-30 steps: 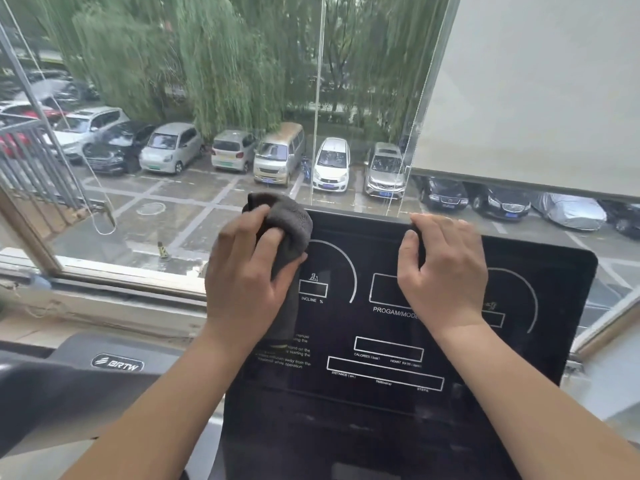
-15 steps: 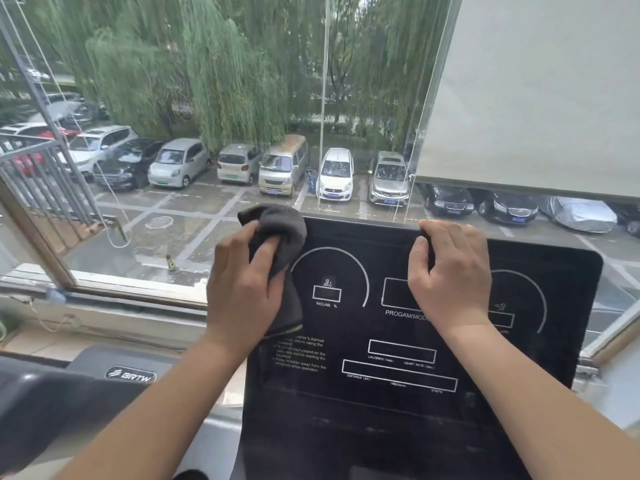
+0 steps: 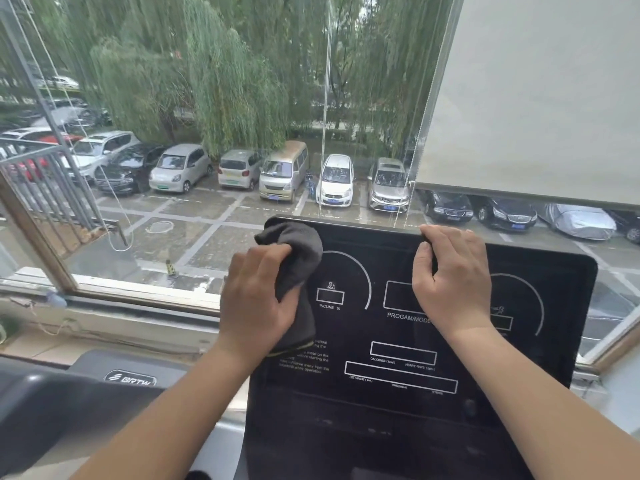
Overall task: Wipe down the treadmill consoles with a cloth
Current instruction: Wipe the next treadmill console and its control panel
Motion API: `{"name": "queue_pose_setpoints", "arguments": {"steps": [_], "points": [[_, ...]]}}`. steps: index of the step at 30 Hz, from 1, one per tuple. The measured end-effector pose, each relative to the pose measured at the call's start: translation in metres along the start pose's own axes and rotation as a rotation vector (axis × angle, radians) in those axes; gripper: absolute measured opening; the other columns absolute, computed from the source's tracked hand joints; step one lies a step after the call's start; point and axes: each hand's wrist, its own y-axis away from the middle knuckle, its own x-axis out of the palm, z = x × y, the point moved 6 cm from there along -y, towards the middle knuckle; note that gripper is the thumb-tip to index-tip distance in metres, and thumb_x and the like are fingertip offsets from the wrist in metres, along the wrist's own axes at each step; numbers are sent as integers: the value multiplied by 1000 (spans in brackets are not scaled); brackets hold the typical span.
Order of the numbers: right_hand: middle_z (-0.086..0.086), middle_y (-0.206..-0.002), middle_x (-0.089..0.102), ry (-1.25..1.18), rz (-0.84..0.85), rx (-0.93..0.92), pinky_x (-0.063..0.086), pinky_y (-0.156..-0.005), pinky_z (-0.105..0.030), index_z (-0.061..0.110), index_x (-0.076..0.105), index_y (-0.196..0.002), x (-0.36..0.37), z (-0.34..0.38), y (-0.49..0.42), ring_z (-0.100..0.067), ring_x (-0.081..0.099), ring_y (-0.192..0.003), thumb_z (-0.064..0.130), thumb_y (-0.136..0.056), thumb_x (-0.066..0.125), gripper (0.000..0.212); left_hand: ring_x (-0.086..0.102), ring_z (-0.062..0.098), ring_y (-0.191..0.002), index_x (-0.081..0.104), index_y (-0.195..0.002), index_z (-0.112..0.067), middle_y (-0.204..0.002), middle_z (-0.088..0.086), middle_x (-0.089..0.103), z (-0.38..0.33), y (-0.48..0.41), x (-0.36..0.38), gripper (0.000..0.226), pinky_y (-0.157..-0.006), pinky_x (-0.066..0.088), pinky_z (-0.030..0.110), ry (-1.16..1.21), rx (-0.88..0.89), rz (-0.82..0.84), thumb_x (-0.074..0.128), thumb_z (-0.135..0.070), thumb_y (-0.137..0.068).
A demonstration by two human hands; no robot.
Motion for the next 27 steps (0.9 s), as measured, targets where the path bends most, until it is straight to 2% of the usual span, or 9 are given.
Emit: {"name": "queue_pose_setpoints", "arguments": {"steps": [4, 7, 10, 14, 16, 19, 20, 25, 27], "points": [[-5, -122, 71, -5, 14, 6, 38, -115, -49, 10, 69, -126, 0, 1, 0, -16, 45, -120, 22, -99, 49, 36, 61, 35, -97, 63, -125, -13, -117, 5, 65, -14, 52, 16, 55, -90, 52, 41, 68, 209, 156, 83, -12, -73], [-5, -122, 70, 8, 18, -6, 37, -116, -49, 10, 68, -127, 0, 0, 0, -17, 45, -121, 22, -99, 49, 36, 60, 30, -94, 57, -128, -18, -114, 2, 65, -11, 39, 8, 64, -82, 54, 43, 90, 308, 254, 84, -12, -70], [-5, -123, 69, 9, 16, 8, 35, -118, -48, 11, 68, -127, 1, 0, 1, -21, 48, -122, 24, -99, 47, 37, 59, 33, -100, 53, -140, -15, -115, 7, 63, 3, -7, -3, 78, -84, 53, 47, 63, 86, 120, 89, -13, -71], [-4, -125, 69, 18, 23, 15, 31, -121, -49, 11, 67, -128, 3, 1, 2, -23, 52, -124, 25, -100, 46, 38, 52, 35, -99, 60, -140, -9, -107, 11, 57, -14, -23, 8, 64, -85, 48, 43, -30, -75, 5, 84, -23, -82], [-4, -127, 68, 22, 35, 13, 29, -122, -49, 11, 66, -130, 3, 0, 2, -23, 52, -125, 24, -100, 46, 38, 53, 34, -93, 63, -138, -7, -105, 10, 59, -41, -1, 23, 60, -84, 51, 44, 3, 59, 44, 80, -22, -83], [-4, -130, 67, 37, 61, 5, 27, -123, -47, 12, 65, -132, 3, -2, 2, -24, 53, -128, 25, -101, 45, 40, 56, 33, -85, 66, -135, -8, -102, 10, 64, -70, 18, 40, 57, -72, 53, 47, -47, 415, 179, 74, -25, -81], [-4, -131, 67, 38, 73, 3, 27, -123, -47, 12, 65, -133, 3, -2, 2, -25, 53, -129, 26, -101, 44, 41, 56, 33, -86, 67, -134, -9, -103, 9, 64, -70, 10, 39, 56, -71, 53, 47, -63, 444, 169, 74, -26, -81], [-2, -135, 65, 34, 111, 35, 19, -127, -42, 14, 63, -136, 4, -1, 2, -23, 51, -134, 29, -102, 40, 43, 50, 32, -100, 64, -139, -12, -114, 11, 58, -56, -41, 32, 62, -84, 53, 45, -80, 91, 3, 80, -29, -82], [-3, -135, 65, 29, 109, 44, 20, -127, -44, 14, 64, -135, 4, -2, 2, -24, 51, -134, 30, -102, 40, 43, 50, 33, -97, 64, -139, -10, -111, 11, 59, -69, -32, 40, 60, -83, 54, 45, -50, 119, -1, 78, -26, -82]]}}
